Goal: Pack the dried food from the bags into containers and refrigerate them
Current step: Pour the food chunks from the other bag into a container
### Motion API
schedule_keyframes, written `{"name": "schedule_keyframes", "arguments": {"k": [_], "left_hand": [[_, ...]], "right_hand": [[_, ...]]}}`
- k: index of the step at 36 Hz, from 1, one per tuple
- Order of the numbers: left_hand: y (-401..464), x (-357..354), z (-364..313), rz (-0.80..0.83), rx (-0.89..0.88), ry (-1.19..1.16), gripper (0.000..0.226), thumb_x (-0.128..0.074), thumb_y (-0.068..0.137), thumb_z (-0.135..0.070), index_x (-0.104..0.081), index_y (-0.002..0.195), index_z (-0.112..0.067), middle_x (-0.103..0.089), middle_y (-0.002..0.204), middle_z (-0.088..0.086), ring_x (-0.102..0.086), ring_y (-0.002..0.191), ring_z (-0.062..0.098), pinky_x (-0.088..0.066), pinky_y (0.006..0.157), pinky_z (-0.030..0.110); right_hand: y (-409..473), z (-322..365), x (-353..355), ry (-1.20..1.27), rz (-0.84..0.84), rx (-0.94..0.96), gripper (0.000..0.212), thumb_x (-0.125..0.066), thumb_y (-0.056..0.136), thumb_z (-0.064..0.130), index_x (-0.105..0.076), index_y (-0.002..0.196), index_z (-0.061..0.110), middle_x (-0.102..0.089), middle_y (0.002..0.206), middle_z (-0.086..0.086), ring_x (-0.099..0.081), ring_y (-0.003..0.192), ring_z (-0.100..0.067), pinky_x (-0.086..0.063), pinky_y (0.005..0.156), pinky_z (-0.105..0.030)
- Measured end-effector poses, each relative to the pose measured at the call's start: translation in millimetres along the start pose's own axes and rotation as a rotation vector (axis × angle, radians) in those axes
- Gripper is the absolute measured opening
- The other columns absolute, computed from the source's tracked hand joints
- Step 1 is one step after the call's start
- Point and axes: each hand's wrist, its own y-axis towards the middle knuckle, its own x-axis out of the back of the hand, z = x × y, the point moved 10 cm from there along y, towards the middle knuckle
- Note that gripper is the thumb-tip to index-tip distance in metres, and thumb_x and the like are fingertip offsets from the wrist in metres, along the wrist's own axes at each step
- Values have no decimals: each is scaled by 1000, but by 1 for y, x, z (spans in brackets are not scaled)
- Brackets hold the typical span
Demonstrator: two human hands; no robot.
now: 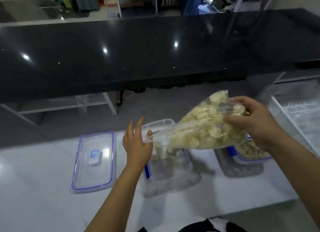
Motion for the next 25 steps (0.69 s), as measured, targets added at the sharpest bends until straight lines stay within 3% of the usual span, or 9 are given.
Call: {"name": "schedule_keyframes", "arguments": {"k": [5,9,15,19,22,25], "left_hand": [[3,3,4,32,5,-15,48,-47,104,-34,-36,151,-37,-26,164,6,-22,150,30,-21,121,53],[4,9,4,28,-15,-26,45,-42,106,-29,-37,150,-36,-28,163,4,-24,149,29,-21,120,51],[2,7,12,57,-9,-29,46,-40,106,-26,-37,151,-37,-27,163,4,-22,150,28,-20,120,49],[-2,8,15,64,-20,-43,45,-40,106,-23,-39,149,-37,-29,162,4,-23,149,26,-20,119,48],[-3,6,18,84,-13,-34,45,-39,106,-25,-39,149,-36,-28,162,4,-22,149,27,-20,120,48],[-7,4,17,101,-8,-41,45,-39,106,-25,-38,150,-37,-26,163,3,-20,150,26,-18,121,48]], "right_hand": [[-10,12,-14,-103,-9,20,44,-84,70,3,-71,95,36,-69,99,8,-68,78,-9,-54,58,-21],[-12,22,-21,-125,-19,49,42,-83,71,1,-72,93,35,-68,97,7,-67,75,-4,-56,59,-24],[-17,33,-30,-96,-34,77,35,-81,74,-1,-73,87,29,-70,91,0,-68,71,-14,-56,58,-29],[-21,52,-48,-229,-3,139,36,-79,73,-1,-72,88,31,-68,89,6,-60,68,-4,-55,60,-26],[-22,69,-49,-202,-40,187,34,-79,74,-1,-71,88,30,-68,88,-2,-61,72,-10,-56,64,-35],[-24,82,-57,-229,-30,211,33,-79,75,1,-71,92,30,-66,87,2,-61,72,-13,-57,64,-38]]}}
